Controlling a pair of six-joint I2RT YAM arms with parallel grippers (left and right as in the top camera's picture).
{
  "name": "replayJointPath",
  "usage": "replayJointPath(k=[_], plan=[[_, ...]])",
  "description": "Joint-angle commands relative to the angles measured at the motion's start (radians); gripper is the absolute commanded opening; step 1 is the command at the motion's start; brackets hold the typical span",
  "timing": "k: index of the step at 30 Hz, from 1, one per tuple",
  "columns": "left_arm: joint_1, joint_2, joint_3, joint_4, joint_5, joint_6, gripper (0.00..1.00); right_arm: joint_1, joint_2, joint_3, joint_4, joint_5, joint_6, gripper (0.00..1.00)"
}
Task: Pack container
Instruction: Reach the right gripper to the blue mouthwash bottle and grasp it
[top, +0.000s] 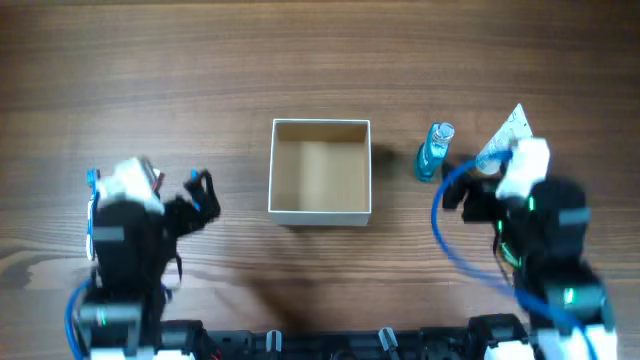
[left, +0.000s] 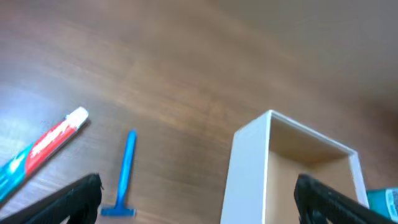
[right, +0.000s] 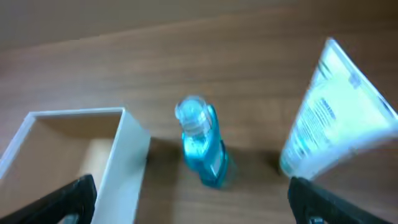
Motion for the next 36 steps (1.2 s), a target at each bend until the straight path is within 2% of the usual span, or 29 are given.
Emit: replayJointPath(k=[1,4,6,8,9,10,18,22,25,28,36], plan=[[-0.004,0.386,0.339,-0.229,-0.026,-0.031,1.00,-0.003,0.279,0.281,-0.213,-0.032,0.009,1.00],[-0.004,0.595,0.546,-0.407,-0.007,-0.031,1.00,-0.003,0.487,0.486,-0.383,-0.034,0.005,1.00],[-0.004,0.698,0.629,-0.454,0.039,-0.031,1.00,-0.003,0.571,0.555,-0.416,-0.058,0.005,1.00],[-0.004,0.747,0.642,-0.446,0.050,-0.031,1.00,-0.003,0.618,0.572,-0.380,-0.058,-0.008,0.99],[-0.004,0.764,0.642,-0.445,0.050,-0.031,1.00,-0.003,0.640,0.572,-0.343,-0.053,-0.030,0.92],[-0.004,0.773,0.641,-0.446,0.050,-0.031,1.00,-0.003,0.655,0.572,-0.321,-0.050,-0.029,0.90],[-0.004,0.780,0.641,-0.446,0.049,-0.031,1.00,-0.001,0.911,0.572,-0.297,-0.023,0.016,0.90],[-0.004,0.780,0.641,-0.446,0.049,-0.031,1.00,-0.001,0.950,0.572,-0.293,-0.011,0.016,0.82],[-0.004,0.780,0.641,-0.446,0.049,-0.031,1.00,-0.001,0.951,0.572,-0.306,0.010,0.016,0.73],[-0.004,0.780,0.641,-0.446,0.049,-0.031,1.00,-0.001,0.951,0.572,-0.324,0.010,0.016,0.56],[-0.004,0.780,0.641,-0.446,0.049,-0.031,1.00,-0.001,0.951,0.572,-0.353,0.010,0.015,0.22]])
